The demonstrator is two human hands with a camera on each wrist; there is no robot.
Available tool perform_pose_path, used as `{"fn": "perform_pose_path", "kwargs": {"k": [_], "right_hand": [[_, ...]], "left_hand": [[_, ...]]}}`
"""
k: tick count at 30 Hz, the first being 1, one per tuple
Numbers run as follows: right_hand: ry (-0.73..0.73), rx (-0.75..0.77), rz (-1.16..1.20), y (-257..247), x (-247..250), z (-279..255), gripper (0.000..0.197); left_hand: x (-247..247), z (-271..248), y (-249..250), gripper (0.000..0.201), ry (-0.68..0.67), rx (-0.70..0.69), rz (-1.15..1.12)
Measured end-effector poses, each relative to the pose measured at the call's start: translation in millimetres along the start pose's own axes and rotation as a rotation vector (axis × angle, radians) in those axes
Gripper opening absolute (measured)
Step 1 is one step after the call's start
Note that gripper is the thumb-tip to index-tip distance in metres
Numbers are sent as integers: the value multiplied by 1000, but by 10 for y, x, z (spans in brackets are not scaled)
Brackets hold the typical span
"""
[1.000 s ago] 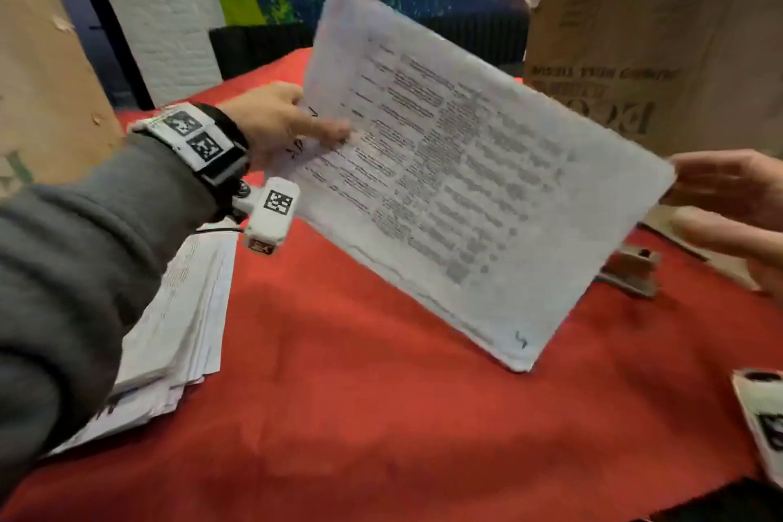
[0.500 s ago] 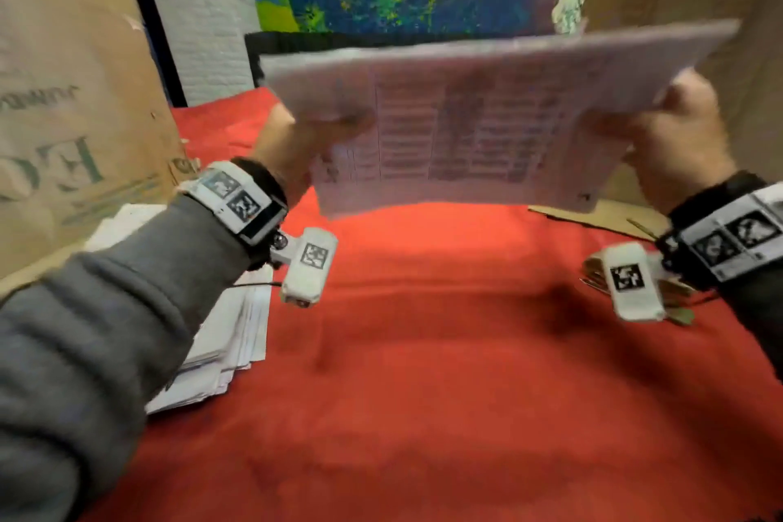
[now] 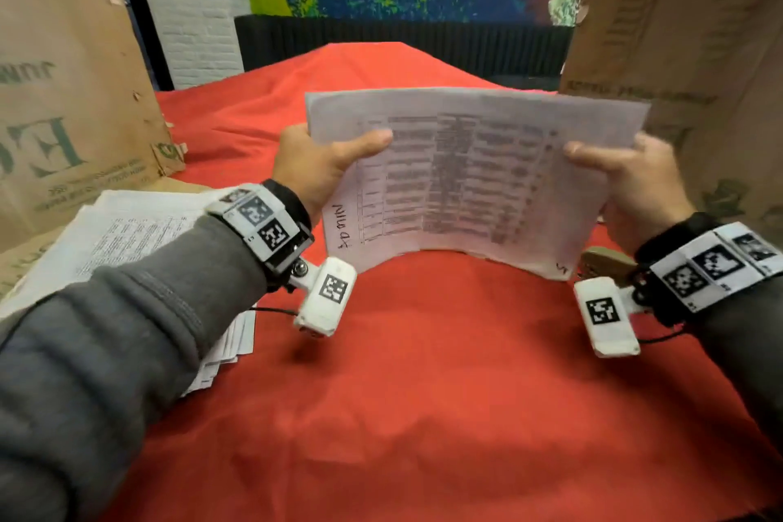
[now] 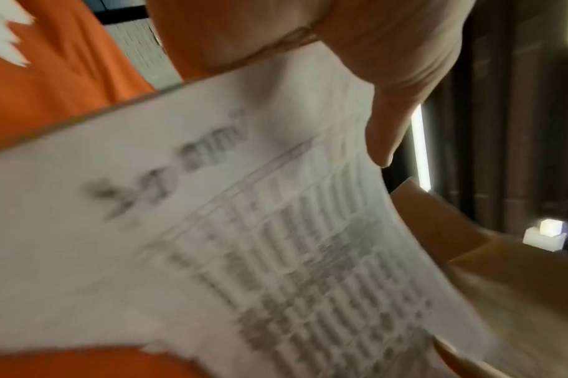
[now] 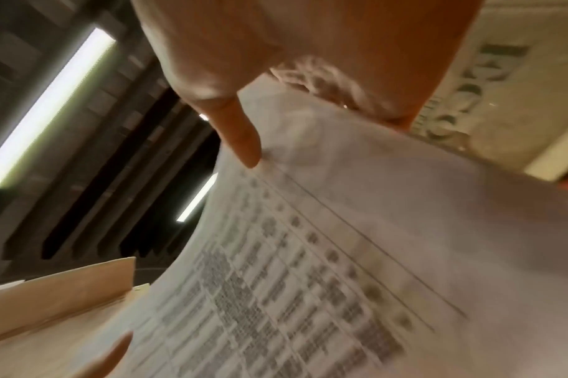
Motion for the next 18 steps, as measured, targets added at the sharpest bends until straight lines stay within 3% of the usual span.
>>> {"fn": "perform_pose_path", "kwargs": {"k": [5,8,12,15,18], "right_hand": [[6,-49,23,145,-25,8,32],[-14,-51,5,156,-22,15,32],[-23,-79,-28,241,-63,-110,33],[37,-73,-31,153,78,-34,44],[216,212,-477,-503,276,87,79]], "left_hand": [[124,38,-244,38,101,112,-36],[112,38,-307,39,73,134,-68],[76,-63,-473,39,47,112,61],[23,84,-109,37,21,0,189],[-144,303,681,39,-37,-200,624]]}}
Point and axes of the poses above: each hand's wrist, its own z-axis towards the middle knuckle, its own x-axis out of the back of the hand, y = z × x, the point moved 9 cm from there along z, towards the middle knuckle, and after that the axes turned 4 degrees about -z, right-handed, at the moved point
